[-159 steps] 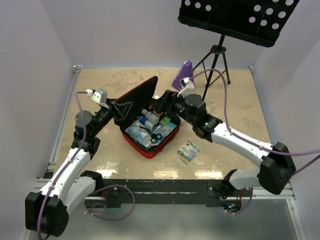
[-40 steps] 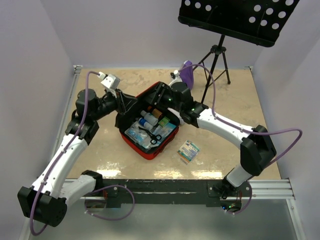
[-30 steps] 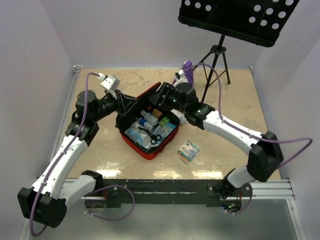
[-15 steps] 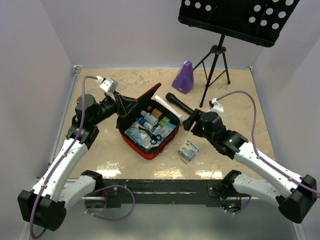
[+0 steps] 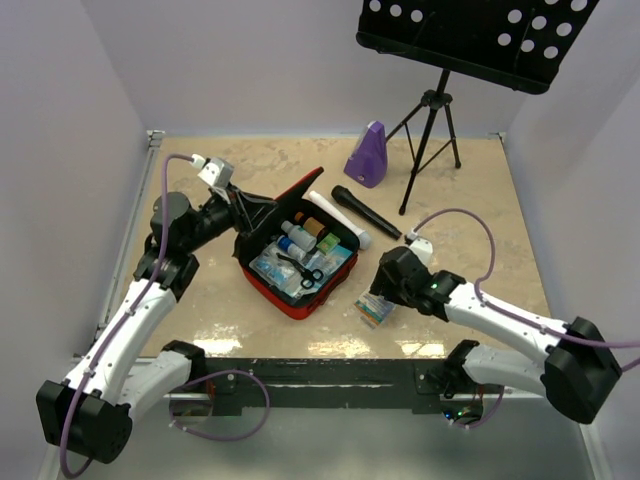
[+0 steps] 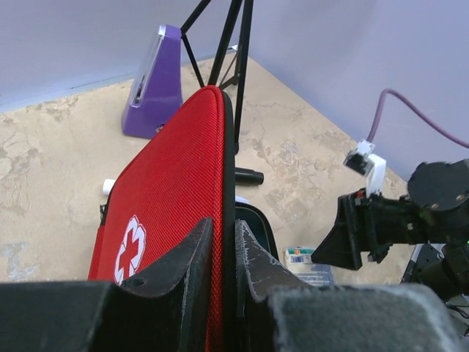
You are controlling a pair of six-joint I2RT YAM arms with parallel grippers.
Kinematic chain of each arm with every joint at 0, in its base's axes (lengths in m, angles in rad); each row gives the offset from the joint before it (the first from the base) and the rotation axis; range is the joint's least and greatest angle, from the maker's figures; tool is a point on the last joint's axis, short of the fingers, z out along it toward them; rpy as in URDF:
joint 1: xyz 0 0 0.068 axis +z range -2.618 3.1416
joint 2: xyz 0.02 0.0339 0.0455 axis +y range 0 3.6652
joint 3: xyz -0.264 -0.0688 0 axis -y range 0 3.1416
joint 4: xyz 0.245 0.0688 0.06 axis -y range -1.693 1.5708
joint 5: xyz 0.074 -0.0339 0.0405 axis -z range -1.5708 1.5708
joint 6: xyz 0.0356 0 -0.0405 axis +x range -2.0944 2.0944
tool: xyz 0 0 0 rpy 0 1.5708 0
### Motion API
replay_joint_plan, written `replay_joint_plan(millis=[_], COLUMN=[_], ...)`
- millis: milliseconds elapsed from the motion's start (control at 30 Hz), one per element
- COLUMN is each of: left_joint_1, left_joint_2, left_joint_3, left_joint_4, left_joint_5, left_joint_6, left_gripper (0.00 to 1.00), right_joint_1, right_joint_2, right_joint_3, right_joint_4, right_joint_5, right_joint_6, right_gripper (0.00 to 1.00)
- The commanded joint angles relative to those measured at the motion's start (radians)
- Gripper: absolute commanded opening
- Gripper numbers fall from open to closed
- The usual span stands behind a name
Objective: Organize the medicine kit
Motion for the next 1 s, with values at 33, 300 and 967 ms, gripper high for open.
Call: replay_joint_plan(millis=[33, 300, 967], left_joint_1=[-0.004, -0.004, -0.004], left_joint_2=[-0.014, -0.026, -0.037], left_joint_3=[-0.027, -0.048, -0.062], left_joint_4=[0.049, 0.060, 0.063], left_joint_5=[0.015, 0.018, 0.016], left_joint_6=[-0.002, -0.012, -0.015], left_gripper=[0.11, 0.12, 0.13], right_joint_1=[0.073, 0.208, 0.363], right_joint_2=[0.123, 0.221, 0.454], right_joint_3=[0.006, 0.023, 0.141], right_joint_4=[0.059, 0.073, 0.001], right_joint_5=[0.009, 0.063, 0.100], right_joint_6=[0.013, 0.051, 0.005], right_gripper=[0.64, 0.63, 0.00])
